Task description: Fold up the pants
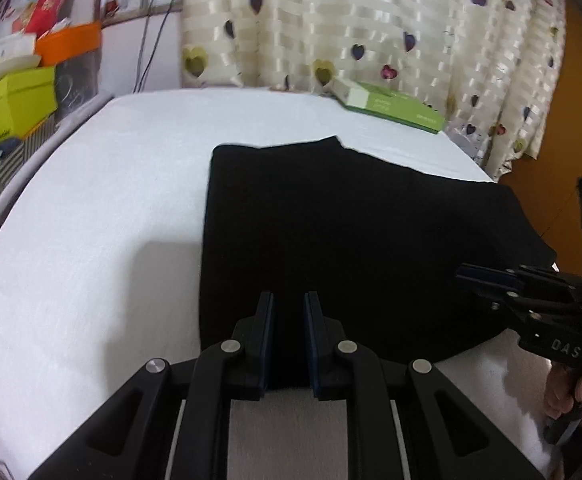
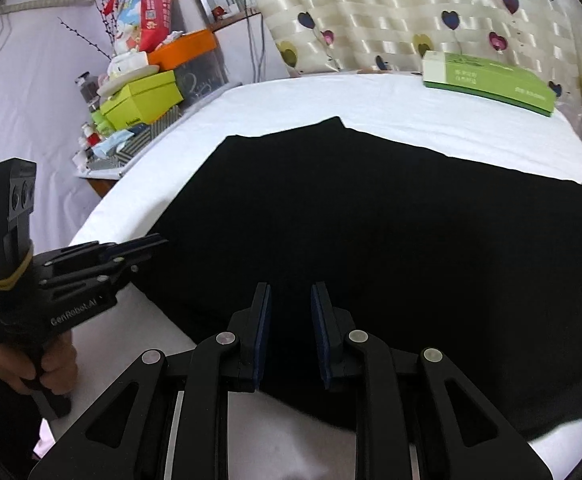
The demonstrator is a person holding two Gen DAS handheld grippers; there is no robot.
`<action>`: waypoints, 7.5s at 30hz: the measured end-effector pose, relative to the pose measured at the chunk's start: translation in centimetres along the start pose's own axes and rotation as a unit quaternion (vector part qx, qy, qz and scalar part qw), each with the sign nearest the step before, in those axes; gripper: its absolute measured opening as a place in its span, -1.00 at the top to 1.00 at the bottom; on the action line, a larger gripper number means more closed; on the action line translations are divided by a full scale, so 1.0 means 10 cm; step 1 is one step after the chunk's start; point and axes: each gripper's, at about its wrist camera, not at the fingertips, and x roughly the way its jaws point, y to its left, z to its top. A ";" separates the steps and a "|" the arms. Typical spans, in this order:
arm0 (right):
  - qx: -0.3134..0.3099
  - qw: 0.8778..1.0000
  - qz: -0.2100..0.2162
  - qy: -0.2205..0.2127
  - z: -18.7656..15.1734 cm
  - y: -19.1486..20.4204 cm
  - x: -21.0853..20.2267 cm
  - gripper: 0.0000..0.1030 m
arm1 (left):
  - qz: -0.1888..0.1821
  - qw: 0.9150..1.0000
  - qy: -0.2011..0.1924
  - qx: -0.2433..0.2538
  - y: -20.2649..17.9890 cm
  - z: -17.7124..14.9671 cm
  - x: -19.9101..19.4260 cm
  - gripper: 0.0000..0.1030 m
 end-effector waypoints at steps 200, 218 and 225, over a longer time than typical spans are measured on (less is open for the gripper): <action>-0.003 0.997 0.001 -0.078 0.15 0.06 -0.34 0.12 | 0.017 0.998 -0.055 -0.041 0.17 0.18 -0.35 0.37; 0.001 0.999 -0.022 -0.044 0.02 -0.08 -0.10 0.12 | 0.127 0.989 -0.031 0.062 0.00 0.24 0.13 0.98; -0.001 0.998 -0.027 -0.053 0.07 -0.13 -0.16 0.12 | 0.078 0.995 -0.055 0.017 0.14 0.35 -0.10 0.98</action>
